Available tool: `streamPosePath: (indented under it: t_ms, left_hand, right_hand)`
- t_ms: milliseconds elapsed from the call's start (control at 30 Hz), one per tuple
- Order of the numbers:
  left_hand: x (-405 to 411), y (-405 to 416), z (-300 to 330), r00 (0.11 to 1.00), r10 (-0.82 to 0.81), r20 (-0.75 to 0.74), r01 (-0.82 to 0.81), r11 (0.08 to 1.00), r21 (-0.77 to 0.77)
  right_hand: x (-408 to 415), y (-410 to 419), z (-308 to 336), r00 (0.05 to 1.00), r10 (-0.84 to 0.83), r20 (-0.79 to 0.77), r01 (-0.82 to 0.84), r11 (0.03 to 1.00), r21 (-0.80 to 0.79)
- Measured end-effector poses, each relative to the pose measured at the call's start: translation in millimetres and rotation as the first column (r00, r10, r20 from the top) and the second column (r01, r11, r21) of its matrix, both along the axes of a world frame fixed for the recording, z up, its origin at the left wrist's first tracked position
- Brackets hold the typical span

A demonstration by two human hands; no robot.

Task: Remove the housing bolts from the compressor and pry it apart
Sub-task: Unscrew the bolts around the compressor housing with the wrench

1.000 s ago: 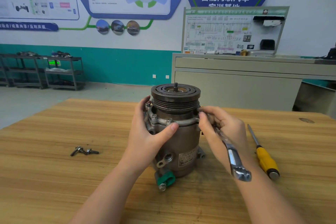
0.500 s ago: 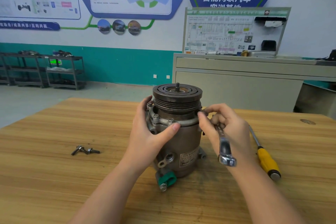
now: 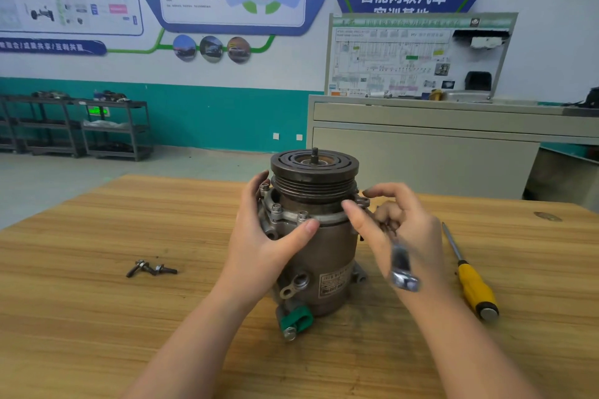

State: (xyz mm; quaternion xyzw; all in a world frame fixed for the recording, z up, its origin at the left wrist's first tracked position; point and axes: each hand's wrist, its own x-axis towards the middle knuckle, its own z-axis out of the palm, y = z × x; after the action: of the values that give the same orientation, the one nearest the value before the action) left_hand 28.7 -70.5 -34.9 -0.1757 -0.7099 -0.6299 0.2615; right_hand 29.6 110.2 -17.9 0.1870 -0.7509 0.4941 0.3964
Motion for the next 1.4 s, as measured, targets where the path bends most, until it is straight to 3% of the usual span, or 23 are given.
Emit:
streamPosePath:
  t_ms: [167, 567, 667, 800, 867, 933, 1000, 1033, 1100, 1267, 1333, 1400]
  left_hand:
    - [1.1, 0.5, 1.0, 1.000, 0.001, 0.004, -0.001, 1.000, -0.007]
    - [1.3, 0.6, 1.5, 1.000, 0.000, 0.001, 0.000, 1.000, -0.012]
    - [0.2, 0.5, 1.0, 1.000, -0.007, -0.002, 0.007, 1.000, -0.011]
    - [1.5, 1.9, -1.8, 0.998, 0.059, -0.002, -0.059, 0.998, -0.035]
    - [6.6, 5.0, 0.3, 0.967, 0.221, -0.129, -0.236, 0.964, -0.119]
    - [11.0, 7.9, 5.5, 0.839, 0.306, -0.451, -0.438, 0.871, -0.224]
    - [13.2, 11.4, 8.6, 0.659, 0.224, -0.718, -0.562, 0.782, -0.272]
    - [14.3, 13.0, 10.1, 0.620, 0.167, -0.766, -0.564, 0.774, -0.288]
    - [15.8, 16.5, 11.0, 0.625, 0.079, -0.777, -0.488, 0.816, -0.310]
    - [19.3, 18.8, 9.1, 0.594, 0.054, -0.803, -0.408, 0.881, -0.242]
    - [20.0, 17.2, 8.4, 0.592, 0.089, -0.801, -0.394, 0.899, -0.191]
    - [16.4, 8.4, 9.1, 0.570, 0.265, -0.778, -0.479, 0.876, -0.053]
  right_hand:
    - [1.3, -1.7, 1.0, 0.997, 0.005, -0.077, -0.003, 1.000, 0.020]
    - [0.5, 0.1, 0.7, 0.998, 0.064, 0.004, -0.064, 0.997, -0.035]
    - [2.0, -1.0, 3.0, 0.998, 0.044, -0.046, -0.045, 0.999, -0.004]
    - [6.4, -0.5, 10.9, 0.996, 0.022, -0.092, -0.032, 0.993, -0.113]
    - [9.8, 1.4, 14.8, 0.992, 0.042, -0.118, -0.061, 0.984, -0.168]
    - [14.9, 0.8, 16.9, 0.986, 0.073, -0.148, -0.093, 0.987, -0.131]
    - [20.4, -2.4, 18.5, 0.973, 0.116, -0.198, -0.120, 0.993, -0.005]
    - [22.6, -4.2, 18.9, 0.963, 0.133, -0.235, -0.117, 0.990, 0.079]
    - [25.4, -5.7, 19.4, 0.946, 0.151, -0.287, -0.096, 0.976, 0.197]
    - [27.0, -3.3, 22.9, 0.935, 0.225, -0.273, -0.174, 0.964, 0.201]
    - [25.5, -3.2, 22.6, 0.936, 0.218, -0.278, -0.159, 0.963, 0.219]
    - [25.1, -2.8, 21.9, 0.937, 0.185, -0.297, -0.142, 0.977, 0.160]
